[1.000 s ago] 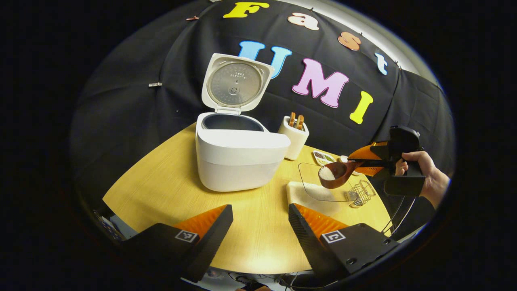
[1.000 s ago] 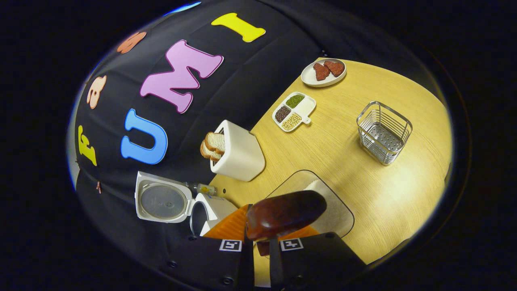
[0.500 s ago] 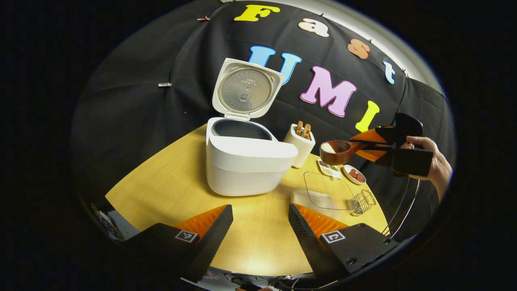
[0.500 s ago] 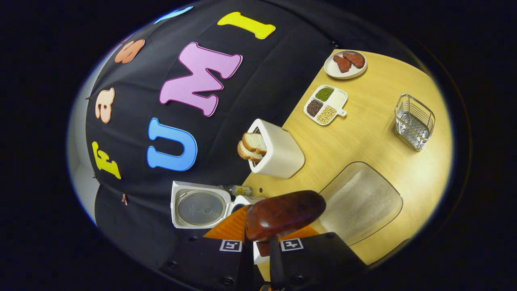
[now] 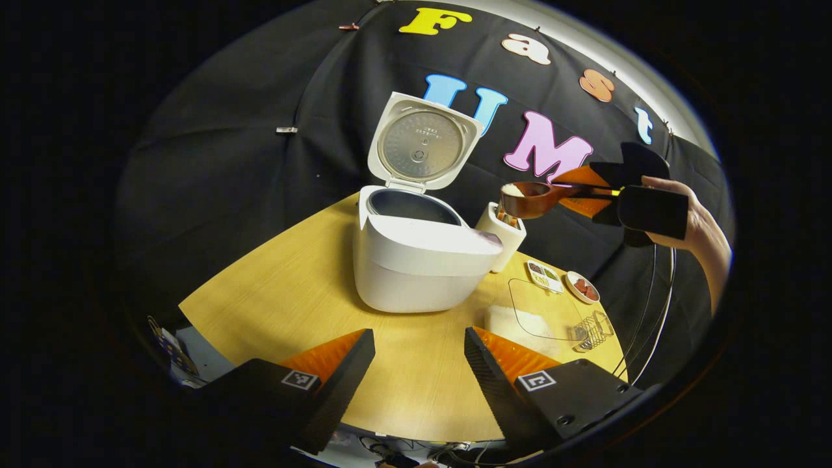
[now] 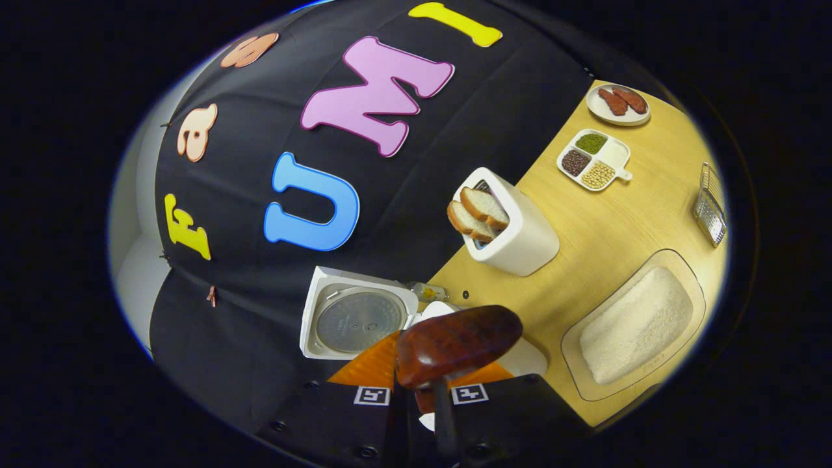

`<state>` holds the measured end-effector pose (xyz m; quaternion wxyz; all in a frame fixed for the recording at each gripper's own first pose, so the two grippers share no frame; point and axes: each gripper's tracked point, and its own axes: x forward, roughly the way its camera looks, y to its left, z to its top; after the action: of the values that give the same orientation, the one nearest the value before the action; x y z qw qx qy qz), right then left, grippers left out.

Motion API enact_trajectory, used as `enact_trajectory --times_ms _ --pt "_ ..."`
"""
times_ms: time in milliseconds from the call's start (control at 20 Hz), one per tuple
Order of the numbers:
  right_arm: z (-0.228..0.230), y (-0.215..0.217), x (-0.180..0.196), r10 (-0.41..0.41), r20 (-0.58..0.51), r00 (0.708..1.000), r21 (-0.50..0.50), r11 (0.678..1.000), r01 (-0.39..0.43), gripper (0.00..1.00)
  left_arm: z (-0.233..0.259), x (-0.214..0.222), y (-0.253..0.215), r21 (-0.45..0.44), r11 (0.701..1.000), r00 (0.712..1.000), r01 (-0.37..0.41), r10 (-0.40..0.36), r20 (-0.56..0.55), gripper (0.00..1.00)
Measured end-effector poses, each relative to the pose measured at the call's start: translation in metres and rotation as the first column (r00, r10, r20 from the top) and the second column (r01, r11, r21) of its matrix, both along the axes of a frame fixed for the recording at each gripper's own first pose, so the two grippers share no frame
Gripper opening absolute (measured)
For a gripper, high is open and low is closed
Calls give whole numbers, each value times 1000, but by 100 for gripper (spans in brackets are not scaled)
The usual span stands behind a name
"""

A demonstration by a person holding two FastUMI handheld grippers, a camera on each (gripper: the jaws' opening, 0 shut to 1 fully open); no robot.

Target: Close the left gripper, press the button to open the rice cooker; take a wooden spoon from the chopstick holder with the right hand, scoop a spoonful of rice and pour it into the rice cooker, then put the wooden spoon back into the chopstick holder.

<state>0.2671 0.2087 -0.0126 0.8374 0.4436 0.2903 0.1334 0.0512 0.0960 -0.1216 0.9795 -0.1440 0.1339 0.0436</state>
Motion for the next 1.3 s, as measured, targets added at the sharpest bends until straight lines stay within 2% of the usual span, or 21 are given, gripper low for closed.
enact_trajectory --times_ms 300,650,900,1000,1100,1300 --pt "0 72 31 50 68 996 -52 998 -46 19 -1 2 23 -26 999 999 -42 41 -5 95" --pt "-28 119 53 111 167 980 -240 968 -68 19 5 4 54 7 997 997 -75 75 5 96" --pt "-44 134 59 188 263 946 -407 911 -68 19 1 1 59 42 995 996 -89 90 -5 96" --pt "-52 139 60 230 293 928 -474 878 -68 19 2 2 57 50 996 997 -73 74 -6 95" --pt "-59 144 59 283 319 904 -539 839 -72 19 2 2 53 58 997 998 -54 55 -6 96" --pt "-58 155 47 396 380 836 -626 776 -84 19 1 3 44 75 997 1000 -25 26 -11 95"
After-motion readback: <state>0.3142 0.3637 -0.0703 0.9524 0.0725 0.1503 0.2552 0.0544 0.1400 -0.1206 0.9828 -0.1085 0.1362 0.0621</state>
